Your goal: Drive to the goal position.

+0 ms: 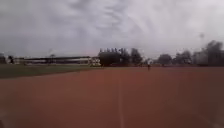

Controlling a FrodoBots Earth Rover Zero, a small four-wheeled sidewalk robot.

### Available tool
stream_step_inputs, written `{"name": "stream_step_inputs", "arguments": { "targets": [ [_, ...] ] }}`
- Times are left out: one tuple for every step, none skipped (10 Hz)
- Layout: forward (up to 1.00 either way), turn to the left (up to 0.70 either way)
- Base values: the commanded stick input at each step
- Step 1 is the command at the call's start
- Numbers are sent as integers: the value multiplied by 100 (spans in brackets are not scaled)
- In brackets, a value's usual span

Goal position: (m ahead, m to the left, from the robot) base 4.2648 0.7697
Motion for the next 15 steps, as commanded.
{"name": "stream_step_inputs", "arguments": {
  "targets": [
    [50, 0],
    [50, 0],
    [50, 0],
    [50, 0],
    [50, 0],
    [50, 0],
    [50, 0],
    [50, 0],
    [50, 0],
    [50, 0],
    [50, 0],
    [50, 0],
    [50, 0],
    [50, 0],
    [50, 0]
  ]
}}
